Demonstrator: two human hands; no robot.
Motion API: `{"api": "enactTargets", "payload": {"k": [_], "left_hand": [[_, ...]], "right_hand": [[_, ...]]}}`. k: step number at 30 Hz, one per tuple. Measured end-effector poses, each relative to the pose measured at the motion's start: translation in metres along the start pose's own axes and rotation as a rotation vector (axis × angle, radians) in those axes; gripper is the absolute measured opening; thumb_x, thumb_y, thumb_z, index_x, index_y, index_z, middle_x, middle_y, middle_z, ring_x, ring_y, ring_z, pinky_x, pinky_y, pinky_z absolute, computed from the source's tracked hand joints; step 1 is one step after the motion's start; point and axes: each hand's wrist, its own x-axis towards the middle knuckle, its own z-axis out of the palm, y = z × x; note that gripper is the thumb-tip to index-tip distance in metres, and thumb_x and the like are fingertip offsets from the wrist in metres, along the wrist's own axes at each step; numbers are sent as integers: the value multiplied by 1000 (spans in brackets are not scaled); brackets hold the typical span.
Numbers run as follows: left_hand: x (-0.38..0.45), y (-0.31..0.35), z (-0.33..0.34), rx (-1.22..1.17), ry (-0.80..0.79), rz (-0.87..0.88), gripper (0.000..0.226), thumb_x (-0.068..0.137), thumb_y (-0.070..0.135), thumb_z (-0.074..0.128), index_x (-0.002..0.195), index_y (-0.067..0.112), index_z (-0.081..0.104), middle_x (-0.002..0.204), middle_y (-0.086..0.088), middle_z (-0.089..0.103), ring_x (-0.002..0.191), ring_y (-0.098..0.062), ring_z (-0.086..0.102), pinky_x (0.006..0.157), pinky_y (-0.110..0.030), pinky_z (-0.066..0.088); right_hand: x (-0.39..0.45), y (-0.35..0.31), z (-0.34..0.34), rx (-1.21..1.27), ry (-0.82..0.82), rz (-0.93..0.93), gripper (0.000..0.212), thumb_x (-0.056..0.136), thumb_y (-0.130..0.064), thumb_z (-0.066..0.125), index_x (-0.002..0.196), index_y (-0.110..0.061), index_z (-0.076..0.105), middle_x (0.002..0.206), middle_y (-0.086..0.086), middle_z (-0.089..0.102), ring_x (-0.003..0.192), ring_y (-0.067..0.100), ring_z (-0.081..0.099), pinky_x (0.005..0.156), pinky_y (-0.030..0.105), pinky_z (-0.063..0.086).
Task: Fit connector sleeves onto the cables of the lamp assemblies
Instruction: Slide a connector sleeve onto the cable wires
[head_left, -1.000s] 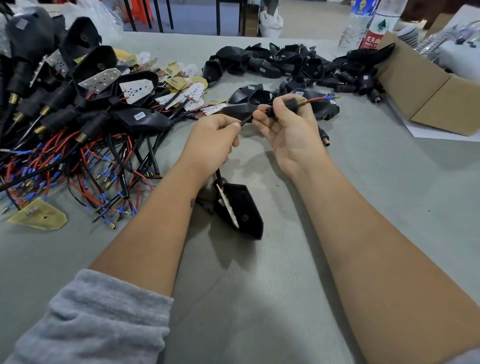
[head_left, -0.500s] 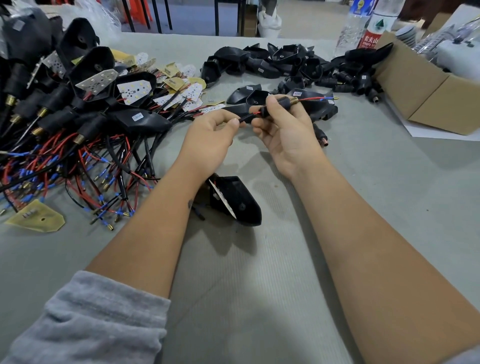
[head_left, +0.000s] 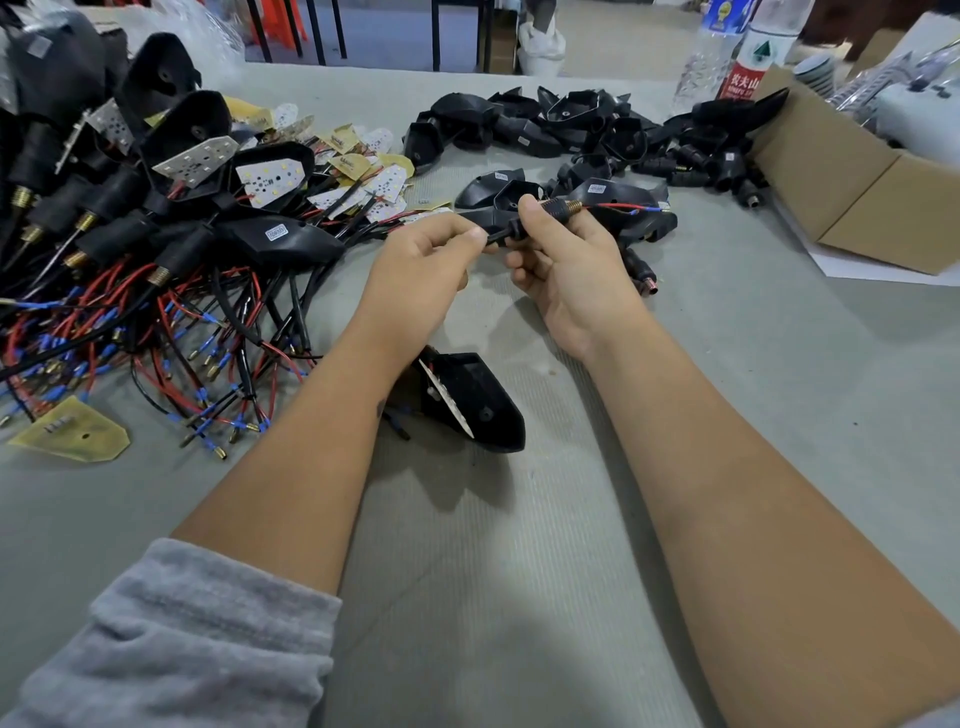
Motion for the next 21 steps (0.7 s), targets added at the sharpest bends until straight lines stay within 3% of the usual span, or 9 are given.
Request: {"api": "enactTargets", "payload": {"k": [9, 13, 21], "left_hand": [[-1, -1, -1, 114, 55, 15, 24, 97, 19, 55, 75, 27, 62, 45, 21, 47, 40, 3, 40, 46, -13, 30], [0, -1, -1, 147, 68, -11, 22, 97, 21, 54, 78, 26, 64, 45, 22, 48, 41, 4, 42, 52, -21, 31], [-1, 0, -1, 154, 70, -37, 25, 98, 24, 54, 77, 29, 67, 42, 20, 46, 39, 3, 39, 52, -23, 31]], "right_hand": [[-2, -2, 1, -14, -22, 17, 14, 95, -15, 61, 101, -3, 56, 87, 12, 59, 60, 12, 54, 59, 22, 45], [-2, -3, -1, 23, -79, 19, 4, 94, -8, 60, 91, -9, 57, 82, 6, 62, 65, 12, 58, 64, 22, 49], [-3, -4, -5, 134, -197, 27, 18, 92, 5, 54, 94, -12, 58, 89, 6, 65, 70, 13, 66, 73, 26, 50]]}}
